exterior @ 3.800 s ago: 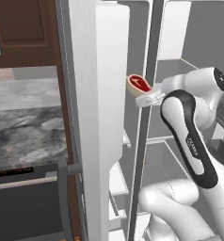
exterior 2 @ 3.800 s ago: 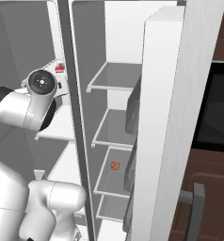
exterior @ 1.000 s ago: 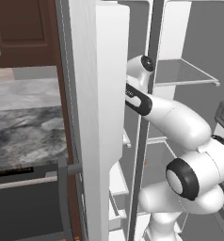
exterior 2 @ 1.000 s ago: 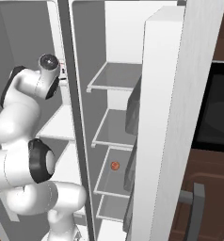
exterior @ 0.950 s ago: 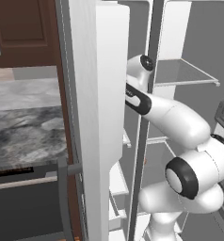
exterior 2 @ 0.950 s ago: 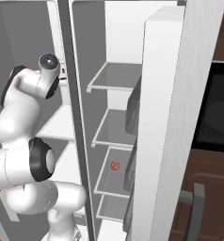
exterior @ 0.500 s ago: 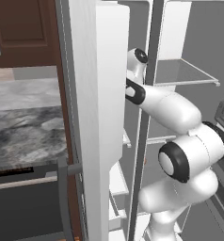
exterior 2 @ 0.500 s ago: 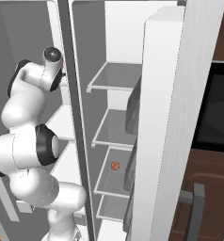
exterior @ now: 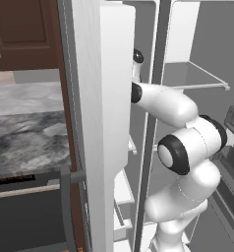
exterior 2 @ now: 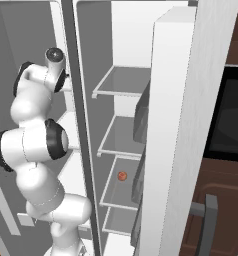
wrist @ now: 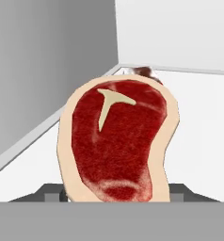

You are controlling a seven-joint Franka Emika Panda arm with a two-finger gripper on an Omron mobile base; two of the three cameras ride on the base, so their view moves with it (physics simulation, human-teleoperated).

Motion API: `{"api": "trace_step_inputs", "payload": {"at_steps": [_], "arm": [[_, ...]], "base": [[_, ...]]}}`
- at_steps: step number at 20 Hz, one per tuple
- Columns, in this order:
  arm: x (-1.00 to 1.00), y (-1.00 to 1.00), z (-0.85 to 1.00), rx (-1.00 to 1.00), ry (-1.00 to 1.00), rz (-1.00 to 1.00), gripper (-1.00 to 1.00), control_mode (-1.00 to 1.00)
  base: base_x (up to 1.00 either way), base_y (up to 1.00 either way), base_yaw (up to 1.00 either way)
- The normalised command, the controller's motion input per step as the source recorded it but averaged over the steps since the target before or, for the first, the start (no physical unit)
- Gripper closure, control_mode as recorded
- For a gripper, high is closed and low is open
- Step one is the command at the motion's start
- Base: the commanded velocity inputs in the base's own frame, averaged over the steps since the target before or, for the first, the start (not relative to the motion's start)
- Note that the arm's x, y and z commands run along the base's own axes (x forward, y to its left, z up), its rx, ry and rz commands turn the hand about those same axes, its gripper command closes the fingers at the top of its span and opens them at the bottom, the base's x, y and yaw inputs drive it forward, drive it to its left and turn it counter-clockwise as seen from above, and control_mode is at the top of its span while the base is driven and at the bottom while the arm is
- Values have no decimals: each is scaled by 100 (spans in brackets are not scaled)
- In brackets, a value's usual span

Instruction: There's a steak in the fridge that needs to be moved to the freezer for freezing. Pick up the steak from the fridge, place it on any shelf in the freezer, and close the fridge and freezer doors when done.

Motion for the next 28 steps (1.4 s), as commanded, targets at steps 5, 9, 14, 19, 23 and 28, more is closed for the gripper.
{"api": "trace_step_inputs", "payload": {"at_steps": [5, 9, 14, 19, 23, 28], "arm": [[-5, 0, 0, 0, 0, 0, -100, -100], [-45, -1, 0, 0, 0, -1, -100, -100], [-86, -28, 3, 1, -1, -1, -100, -100], [-81, -65, 29, 4, -3, -2, -100, -100], [-99, -55, 15, 3, 0, 0, -100, -100], [-100, -59, 19, 0, 0, -5, -100, -100]], "base": [[0, 0, 0], [0, 0, 0], [0, 0, 0], [0, 0, 0], [0, 0, 0], [0, 0, 0]]}}
